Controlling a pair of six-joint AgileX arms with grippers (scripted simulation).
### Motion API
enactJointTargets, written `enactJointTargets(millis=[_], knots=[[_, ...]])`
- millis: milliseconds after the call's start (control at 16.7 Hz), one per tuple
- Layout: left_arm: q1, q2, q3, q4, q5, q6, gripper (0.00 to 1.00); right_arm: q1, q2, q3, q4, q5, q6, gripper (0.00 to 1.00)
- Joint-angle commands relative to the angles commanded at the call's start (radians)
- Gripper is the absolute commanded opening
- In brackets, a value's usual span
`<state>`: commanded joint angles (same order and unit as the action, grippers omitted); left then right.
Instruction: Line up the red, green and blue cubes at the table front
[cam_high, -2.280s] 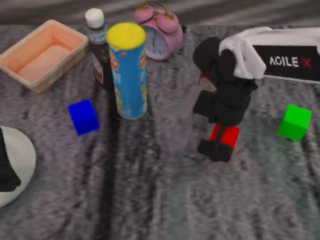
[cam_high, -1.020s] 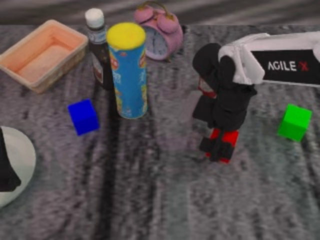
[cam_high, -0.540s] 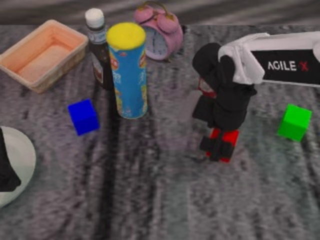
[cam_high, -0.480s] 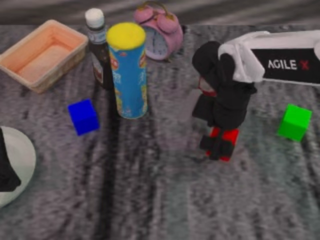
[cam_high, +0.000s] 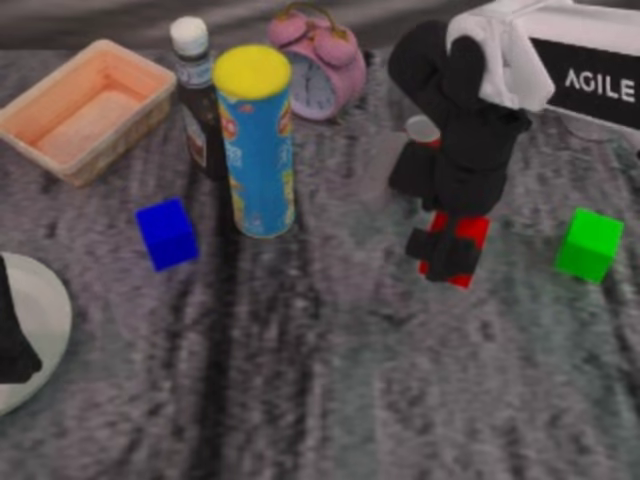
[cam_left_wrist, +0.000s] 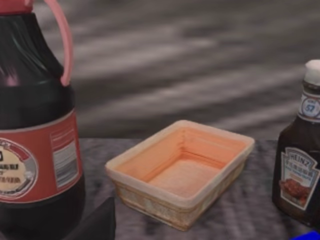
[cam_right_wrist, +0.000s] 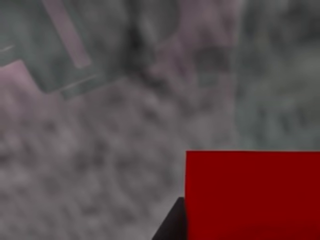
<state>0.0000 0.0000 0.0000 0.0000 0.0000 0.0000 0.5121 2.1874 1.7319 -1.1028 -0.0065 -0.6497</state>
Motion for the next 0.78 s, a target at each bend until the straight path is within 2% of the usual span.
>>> enactJointTargets(millis=[240, 360, 780], knots=[[0.0, 0.0, 0.0, 0.0, 0.0, 0.0, 1.0, -0.003, 0.005, 0.0, 0.001, 0.0, 0.002, 0.0], [0.0, 0.0, 0.0, 0.0, 0.0, 0.0, 1.0, 0.032, 0.018, 0.027, -0.013, 0.0, 0.004, 0.0], [0.0, 0.0, 0.0, 0.0, 0.0, 0.0, 1.0, 0.319, 0.117, 0.241, -0.128, -0.003, 0.045, 0.0]])
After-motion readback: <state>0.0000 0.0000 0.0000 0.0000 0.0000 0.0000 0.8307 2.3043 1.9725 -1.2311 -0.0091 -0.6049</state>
